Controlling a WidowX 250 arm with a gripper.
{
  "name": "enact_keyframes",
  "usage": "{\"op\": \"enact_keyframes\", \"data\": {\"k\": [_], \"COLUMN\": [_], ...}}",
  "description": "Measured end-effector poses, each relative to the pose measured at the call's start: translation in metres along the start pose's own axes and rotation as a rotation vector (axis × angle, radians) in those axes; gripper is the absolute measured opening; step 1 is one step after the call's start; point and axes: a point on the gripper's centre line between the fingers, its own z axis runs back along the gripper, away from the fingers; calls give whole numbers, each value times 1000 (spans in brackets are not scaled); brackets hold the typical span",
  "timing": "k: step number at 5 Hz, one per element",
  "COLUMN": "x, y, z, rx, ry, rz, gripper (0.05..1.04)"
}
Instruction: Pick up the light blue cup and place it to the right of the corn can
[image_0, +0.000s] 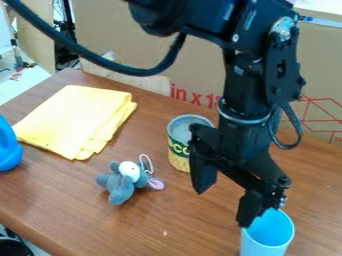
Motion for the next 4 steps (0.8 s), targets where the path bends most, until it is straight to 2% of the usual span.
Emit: {"op": "enact_keyframes", "data": {"k": [2,4], "x": [9,22], "y": [-7,-3], "z": [-15,-28], "rx": [-41,-62], "ry": [-13,-44], "rz": [-50,-39], "gripper": [1003,1003]}}
